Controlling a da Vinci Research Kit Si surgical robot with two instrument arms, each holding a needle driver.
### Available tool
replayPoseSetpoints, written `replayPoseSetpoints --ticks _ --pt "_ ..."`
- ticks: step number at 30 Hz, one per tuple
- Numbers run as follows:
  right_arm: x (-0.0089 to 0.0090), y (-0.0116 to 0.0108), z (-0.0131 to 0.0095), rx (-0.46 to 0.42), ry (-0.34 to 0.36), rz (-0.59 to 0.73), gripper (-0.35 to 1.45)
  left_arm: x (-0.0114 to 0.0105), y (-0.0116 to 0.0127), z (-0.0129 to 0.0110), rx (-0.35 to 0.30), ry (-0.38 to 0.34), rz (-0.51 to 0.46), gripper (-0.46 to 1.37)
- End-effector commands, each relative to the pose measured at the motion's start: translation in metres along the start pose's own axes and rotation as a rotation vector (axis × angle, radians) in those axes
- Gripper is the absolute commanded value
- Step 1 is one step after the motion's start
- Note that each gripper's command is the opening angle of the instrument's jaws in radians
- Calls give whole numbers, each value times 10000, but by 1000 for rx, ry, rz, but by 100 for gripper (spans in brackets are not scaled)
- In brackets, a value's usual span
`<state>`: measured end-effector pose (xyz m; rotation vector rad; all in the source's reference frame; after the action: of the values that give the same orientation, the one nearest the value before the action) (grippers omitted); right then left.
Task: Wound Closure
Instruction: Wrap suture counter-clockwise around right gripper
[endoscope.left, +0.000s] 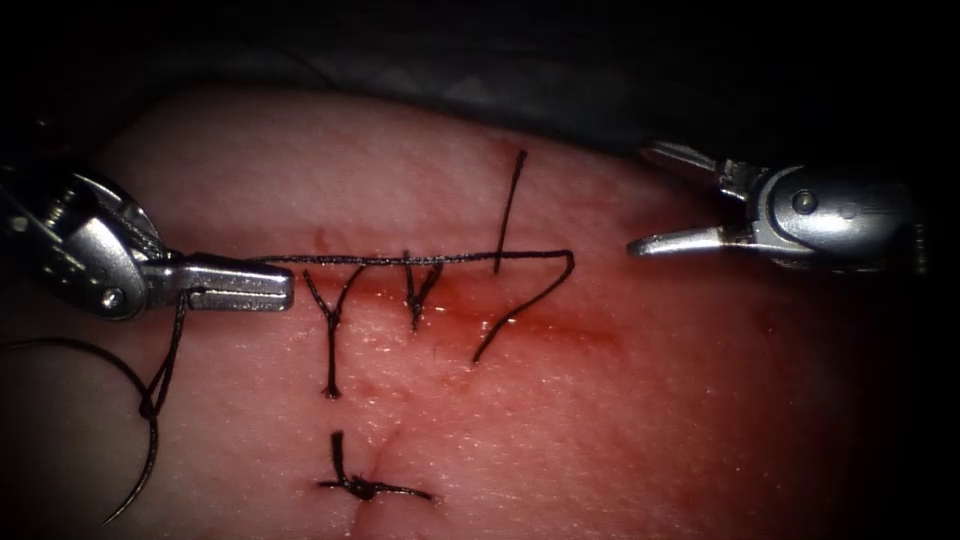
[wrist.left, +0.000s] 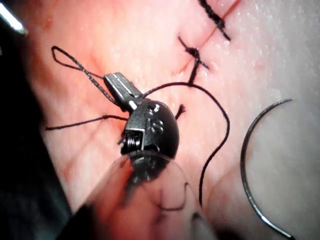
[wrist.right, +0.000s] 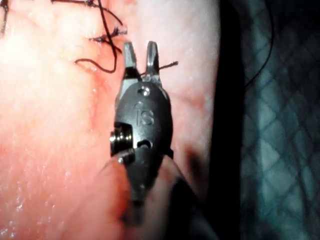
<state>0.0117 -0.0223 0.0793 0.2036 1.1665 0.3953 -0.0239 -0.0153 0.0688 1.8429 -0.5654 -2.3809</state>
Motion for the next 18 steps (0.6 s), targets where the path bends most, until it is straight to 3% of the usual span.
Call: replayPoseSetpoints --ticks 1,10,18 --pt "-1 2 4 -3 0 1 -35 1 0 1 -10 17 12 -35" --pt "-1 24 54 24 -10 -36 -35 18 4 6 -34 102 42 -35" --pt "-27 19 97 67 -14 -85 -35 32 6 11 -67 160 41 -35"
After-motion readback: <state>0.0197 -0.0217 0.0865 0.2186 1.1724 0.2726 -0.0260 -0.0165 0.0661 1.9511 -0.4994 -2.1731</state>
